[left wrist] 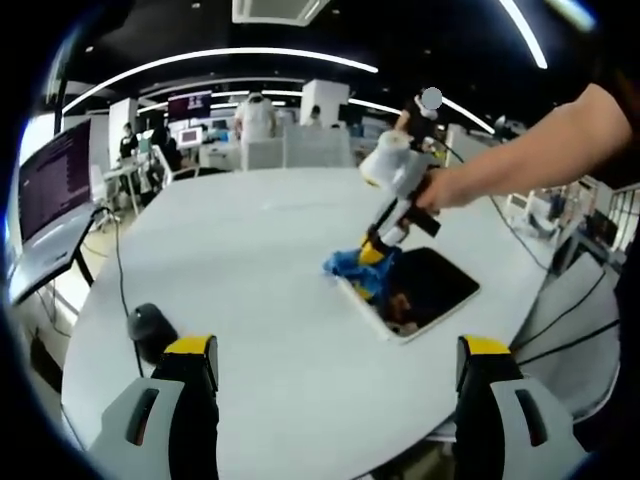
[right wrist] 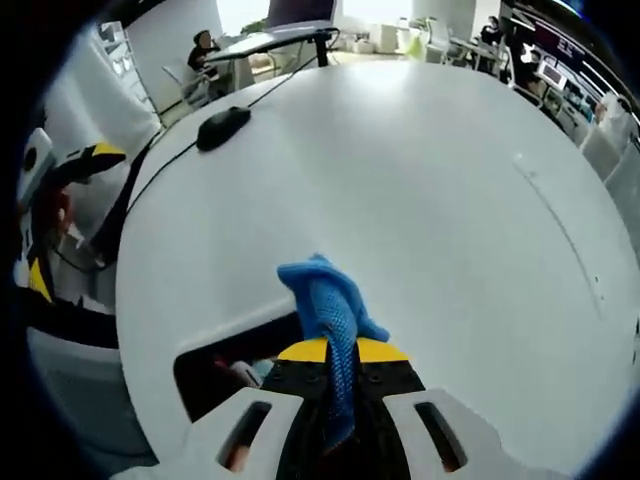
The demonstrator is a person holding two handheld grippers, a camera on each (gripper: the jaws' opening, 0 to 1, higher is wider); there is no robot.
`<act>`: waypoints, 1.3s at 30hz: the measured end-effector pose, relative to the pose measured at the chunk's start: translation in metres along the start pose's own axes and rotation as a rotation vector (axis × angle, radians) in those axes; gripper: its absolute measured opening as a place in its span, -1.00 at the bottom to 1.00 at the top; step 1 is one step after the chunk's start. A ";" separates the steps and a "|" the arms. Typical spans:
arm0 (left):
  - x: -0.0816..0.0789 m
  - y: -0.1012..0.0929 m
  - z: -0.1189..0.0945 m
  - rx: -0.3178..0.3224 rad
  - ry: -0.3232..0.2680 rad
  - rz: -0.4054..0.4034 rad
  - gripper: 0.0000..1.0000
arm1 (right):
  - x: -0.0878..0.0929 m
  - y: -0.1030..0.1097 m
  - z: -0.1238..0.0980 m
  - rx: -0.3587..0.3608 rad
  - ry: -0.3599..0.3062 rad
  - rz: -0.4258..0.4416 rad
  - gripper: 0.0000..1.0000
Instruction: Wipe the mirror surface with the cleaning cloth until all visible marks leave the cleaned area.
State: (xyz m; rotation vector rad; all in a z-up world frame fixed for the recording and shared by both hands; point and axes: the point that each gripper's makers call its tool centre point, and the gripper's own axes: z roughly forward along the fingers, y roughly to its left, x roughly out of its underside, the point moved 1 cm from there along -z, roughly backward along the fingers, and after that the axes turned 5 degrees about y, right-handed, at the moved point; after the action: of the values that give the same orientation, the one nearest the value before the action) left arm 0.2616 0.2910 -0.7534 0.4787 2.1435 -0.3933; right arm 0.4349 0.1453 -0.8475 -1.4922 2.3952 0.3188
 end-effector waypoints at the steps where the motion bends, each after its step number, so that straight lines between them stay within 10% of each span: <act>1: 0.000 -0.001 0.000 0.000 0.000 0.000 0.99 | 0.001 0.000 0.000 0.002 0.001 -0.001 -0.94; 39: -0.012 -0.009 0.001 0.012 -0.022 0.035 0.99 | 0.044 0.008 -0.023 0.129 -0.032 0.053 -0.94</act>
State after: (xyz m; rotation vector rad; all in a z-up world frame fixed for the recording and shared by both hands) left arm 0.2646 0.2806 -0.7428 0.5152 2.1095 -0.3904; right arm 0.4059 0.1040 -0.8420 -1.3587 2.3851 0.1938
